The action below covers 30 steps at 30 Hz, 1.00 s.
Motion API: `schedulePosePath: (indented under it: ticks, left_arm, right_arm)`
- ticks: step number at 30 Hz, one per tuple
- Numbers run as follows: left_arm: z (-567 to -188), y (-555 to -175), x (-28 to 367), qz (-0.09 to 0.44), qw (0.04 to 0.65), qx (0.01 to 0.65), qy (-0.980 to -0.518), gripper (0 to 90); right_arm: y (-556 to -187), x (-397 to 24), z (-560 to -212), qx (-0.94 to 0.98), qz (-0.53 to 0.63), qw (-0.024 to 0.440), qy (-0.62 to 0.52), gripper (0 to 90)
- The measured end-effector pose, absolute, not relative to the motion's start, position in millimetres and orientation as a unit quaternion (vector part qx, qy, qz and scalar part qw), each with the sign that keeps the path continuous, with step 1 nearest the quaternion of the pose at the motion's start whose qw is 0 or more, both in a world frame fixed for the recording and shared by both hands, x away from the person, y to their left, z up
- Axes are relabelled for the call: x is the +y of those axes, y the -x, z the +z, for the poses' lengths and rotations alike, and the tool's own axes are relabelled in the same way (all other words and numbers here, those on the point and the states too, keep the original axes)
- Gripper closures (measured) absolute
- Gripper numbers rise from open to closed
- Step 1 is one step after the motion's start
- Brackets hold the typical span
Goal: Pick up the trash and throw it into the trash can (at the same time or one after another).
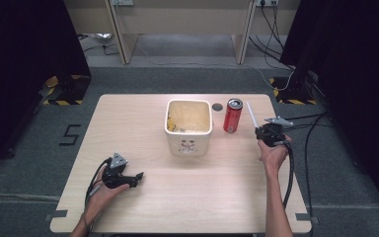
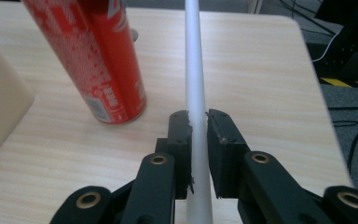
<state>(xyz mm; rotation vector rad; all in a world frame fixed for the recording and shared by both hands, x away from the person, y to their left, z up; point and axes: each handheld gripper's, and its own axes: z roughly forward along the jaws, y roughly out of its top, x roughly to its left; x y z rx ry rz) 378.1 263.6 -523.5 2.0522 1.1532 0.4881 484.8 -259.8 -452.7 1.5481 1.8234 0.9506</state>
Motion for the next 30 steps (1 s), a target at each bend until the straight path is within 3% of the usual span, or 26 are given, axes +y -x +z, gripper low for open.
schedulePosePath:
  ticks: [10, 30]
  left_arm:
    - [-523.6, -378.1, 263.5, 0.19, 0.361, 0.447, -0.796, 13.7]
    - [-523.5, -378.2, 263.7, 0.19, 0.36, 0.447, -0.797, 13.7]
  right_arm:
    - [-479.3, -270.2, -421.0, 0.669, 0.377, 0.294, -0.569, 79.8]
    - [-482.4, -249.2, -367.5, 0.669, 0.415, 0.308, -0.534, 79.7]
